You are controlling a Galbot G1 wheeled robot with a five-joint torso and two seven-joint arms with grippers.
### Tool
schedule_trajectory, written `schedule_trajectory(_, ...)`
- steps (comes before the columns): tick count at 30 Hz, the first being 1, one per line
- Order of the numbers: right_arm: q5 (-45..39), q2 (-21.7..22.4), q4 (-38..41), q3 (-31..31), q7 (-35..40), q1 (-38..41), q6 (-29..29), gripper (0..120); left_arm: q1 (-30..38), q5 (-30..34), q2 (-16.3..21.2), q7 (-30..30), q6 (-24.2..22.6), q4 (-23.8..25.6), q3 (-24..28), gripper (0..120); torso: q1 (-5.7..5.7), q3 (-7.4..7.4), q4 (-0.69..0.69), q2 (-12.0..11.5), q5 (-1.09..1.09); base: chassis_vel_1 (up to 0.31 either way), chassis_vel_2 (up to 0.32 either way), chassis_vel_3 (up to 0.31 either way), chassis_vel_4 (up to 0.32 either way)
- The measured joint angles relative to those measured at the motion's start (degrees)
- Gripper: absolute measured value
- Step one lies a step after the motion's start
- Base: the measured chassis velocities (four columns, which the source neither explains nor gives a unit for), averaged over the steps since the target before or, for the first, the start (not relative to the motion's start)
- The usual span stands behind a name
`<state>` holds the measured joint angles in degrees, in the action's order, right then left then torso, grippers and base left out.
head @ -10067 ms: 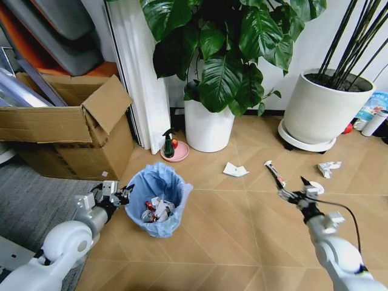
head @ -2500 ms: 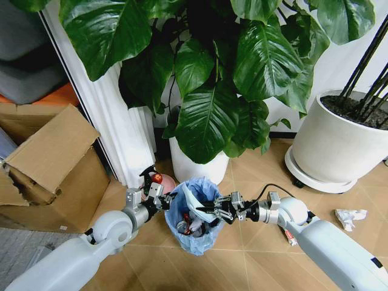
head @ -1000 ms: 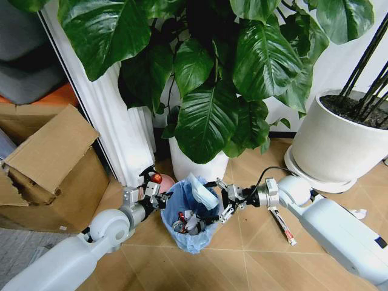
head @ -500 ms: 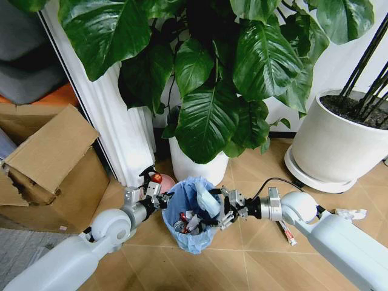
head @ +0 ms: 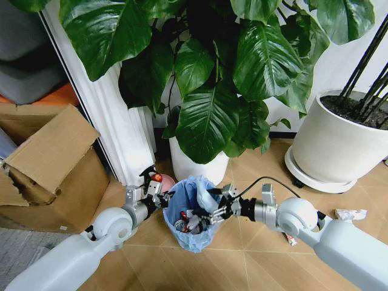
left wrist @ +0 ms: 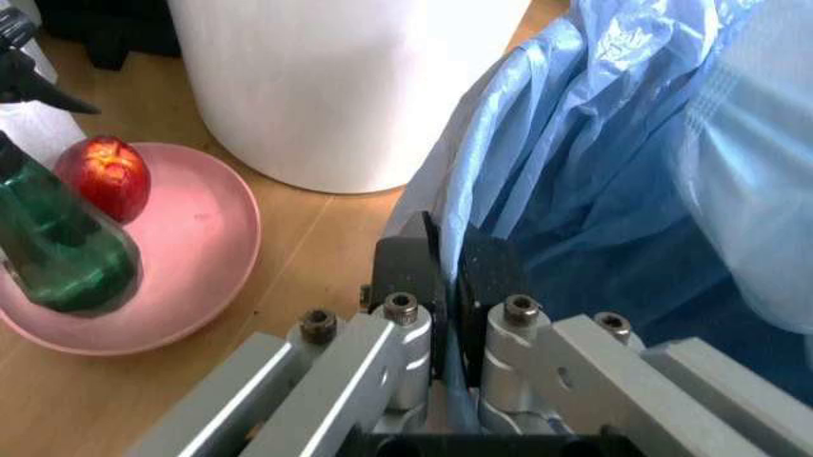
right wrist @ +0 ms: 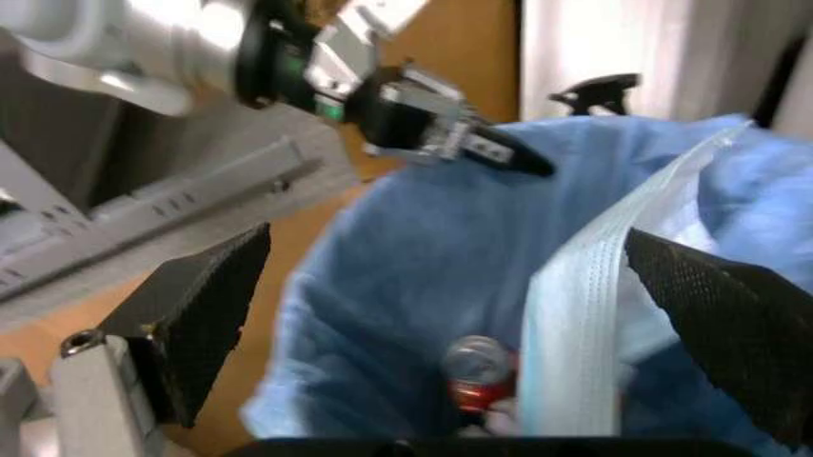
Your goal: Pick up the trash bin and place the garbage on the floor into it.
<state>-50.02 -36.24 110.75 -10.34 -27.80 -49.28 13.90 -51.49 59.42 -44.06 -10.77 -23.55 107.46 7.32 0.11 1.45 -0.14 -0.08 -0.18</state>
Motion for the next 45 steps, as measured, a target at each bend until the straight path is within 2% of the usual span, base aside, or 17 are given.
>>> schedule_trajectory(5,-4.5,-0.4,1.3,-3.2,5.0,1.4,1.8,100,0.0,0.2,0.0,0.0,0.0,0.4,0.4,0,0.0,0.0,0.02,0.0,0.0,0.0,0.0,0.0,0.0)
schedule_trajectory(8,-4.3,-1.2,1.7,-4.3,6.5,1.3,2.7,100,-0.1,0.2,-0.3,0.0,0.0,0.6,0.4,0,0.0,0.0,0.01,0.0,0.0,0.0,0.0,0.0,0.0)
schedule_trajectory(16,-3.1,-0.1,1.7,-2.5,6.2,-1.3,2.9,100,-0.1,0.7,0.1,0.0,0.0,0.6,-0.9,0,0.0,0.0,0.0,0.0,0.0,0.0,0.0,0.0,0.0)
schedule_trajectory(26,-2.4,4.0,3.9,6.6,4.5,-8.4,2.1,100,-0.2,1.1,0.7,-0.1,-0.1,0.2,-2.4,0,0.0,0.0,0.01,0.0,0.0,0.0,0.0,0.0,0.0)
schedule_trajectory(34,-0.5,4.8,5.5,12.6,3.8,-13.2,0.6,100,-1.0,1.0,0.8,-0.1,-0.2,0.5,-2.5,0,0.0,0.0,0.0,0.0,0.0,0.0,0.0,0.0,0.0)
schedule_trajectory(38,2.1,3.0,5.2,16.2,5.8,-15.8,-2.1,100,-5.6,-0.8,1.5,-0.2,-0.2,1.9,-5.2,0,0.0,0.0,0.0,0.0,-0.01,0.0,0.0,0.0,0.0)
schedule_trajectory(41,3.3,-0.4,2.2,18.9,13.2,-18.6,-3.9,100,-7.4,-1.4,1.9,-0.6,-0.1,2.7,-7.5,0,0.0,0.0,0.04,0.0,-0.02,0.0,0.0,0.0,0.0)
schedule_trajectory(42,3.3,-0.4,2.2,18.9,13.2,-18.6,-3.9,100,-7.4,-1.4,1.9,-0.6,-0.1,2.7,-7.5,0,0.0,0.0,0.04,0.0,-0.02,0.0,0.0,0.0,0.0)
schedule_trajectory(45,5.0,-4.8,-2.9,22.5,17.9,-21.7,-4.5,100,-7.3,-1.0,3.2,-0.5,-0.1,2.9,-8.3,0,0.0,0.0,0.0,0.0,0.01,0.0,0.0,0.0,0.0)
